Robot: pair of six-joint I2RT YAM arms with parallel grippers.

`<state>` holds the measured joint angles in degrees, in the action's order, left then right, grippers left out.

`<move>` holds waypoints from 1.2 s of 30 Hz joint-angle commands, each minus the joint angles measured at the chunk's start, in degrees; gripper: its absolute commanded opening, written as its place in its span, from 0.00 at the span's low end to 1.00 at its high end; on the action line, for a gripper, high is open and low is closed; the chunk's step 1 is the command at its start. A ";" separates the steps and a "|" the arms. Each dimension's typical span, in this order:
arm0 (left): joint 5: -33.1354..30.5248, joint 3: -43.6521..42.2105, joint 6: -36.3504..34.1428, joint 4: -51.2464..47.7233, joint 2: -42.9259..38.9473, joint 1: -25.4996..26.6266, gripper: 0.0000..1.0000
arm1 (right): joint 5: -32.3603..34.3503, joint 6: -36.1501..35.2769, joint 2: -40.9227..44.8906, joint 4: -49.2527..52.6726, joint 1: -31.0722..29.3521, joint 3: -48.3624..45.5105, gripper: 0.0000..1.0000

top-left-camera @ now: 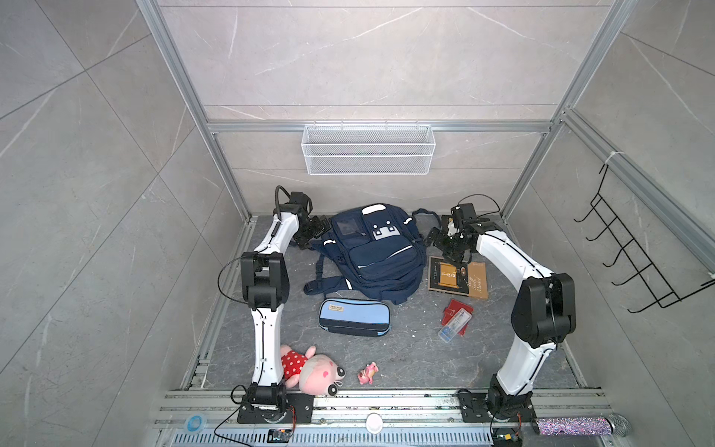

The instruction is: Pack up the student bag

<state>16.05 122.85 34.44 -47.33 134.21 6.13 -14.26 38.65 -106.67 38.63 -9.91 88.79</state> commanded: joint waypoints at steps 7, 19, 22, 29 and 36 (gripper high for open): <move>6.35 1.05 1.96 3.38 5.26 1.34 1.00 | -4.05 1.48 -6.19 -3.29 -2.30 -2.21 0.99; 5.90 -11.31 8.62 14.93 0.61 2.92 0.55 | -5.24 -0.36 -12.53 -5.17 -2.81 -0.51 0.86; 5.53 -13.42 8.40 15.28 -0.17 2.85 0.39 | -5.35 -1.50 -14.43 -4.33 -2.84 1.72 0.77; 6.05 -22.62 8.73 19.24 -8.37 2.46 0.04 | -4.81 -3.33 -17.44 -2.37 -3.01 6.17 0.58; 4.56 -36.05 8.00 20.80 -18.16 2.18 0.00 | -4.13 -4.69 -20.55 -1.59 -4.83 9.85 0.37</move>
<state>19.88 91.37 42.89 -24.08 121.93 7.92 -19.53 34.94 -124.51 36.07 -12.99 96.71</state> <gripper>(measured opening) 0.077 0.384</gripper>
